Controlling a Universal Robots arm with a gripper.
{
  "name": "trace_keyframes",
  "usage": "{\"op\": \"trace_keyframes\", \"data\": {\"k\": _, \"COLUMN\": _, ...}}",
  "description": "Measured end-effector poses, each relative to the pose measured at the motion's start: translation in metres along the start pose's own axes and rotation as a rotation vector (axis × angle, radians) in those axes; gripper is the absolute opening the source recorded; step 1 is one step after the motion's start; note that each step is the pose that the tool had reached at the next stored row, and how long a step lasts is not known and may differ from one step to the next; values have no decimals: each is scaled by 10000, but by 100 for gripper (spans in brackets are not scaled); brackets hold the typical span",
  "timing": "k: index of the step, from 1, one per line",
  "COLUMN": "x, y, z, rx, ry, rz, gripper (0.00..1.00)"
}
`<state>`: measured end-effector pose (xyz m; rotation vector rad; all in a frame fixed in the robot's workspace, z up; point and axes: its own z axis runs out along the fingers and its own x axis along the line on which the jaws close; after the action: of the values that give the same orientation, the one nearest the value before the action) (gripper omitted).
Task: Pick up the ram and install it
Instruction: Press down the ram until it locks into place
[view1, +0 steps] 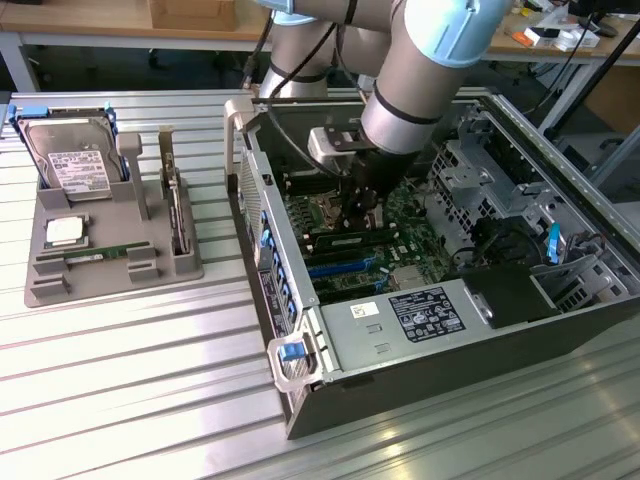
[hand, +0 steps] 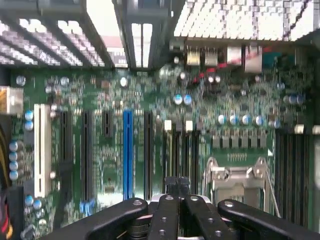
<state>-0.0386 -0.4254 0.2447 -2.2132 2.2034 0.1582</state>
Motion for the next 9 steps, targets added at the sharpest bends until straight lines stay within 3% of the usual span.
{"op": "trace_keyframes", "data": {"k": 1, "x": 0, "y": 89, "z": 6, "rx": 18, "ry": 0, "rz": -2, "gripper": 10}}
{"op": "trace_keyframes", "data": {"k": 4, "x": 2, "y": 193, "z": 26, "rx": 23, "ry": 2, "rz": -2, "gripper": 10}}
{"op": "trace_keyframes", "data": {"k": 9, "x": 11, "y": 223, "z": 123, "rx": 22, "ry": 2, "rz": -2, "gripper": 10}}
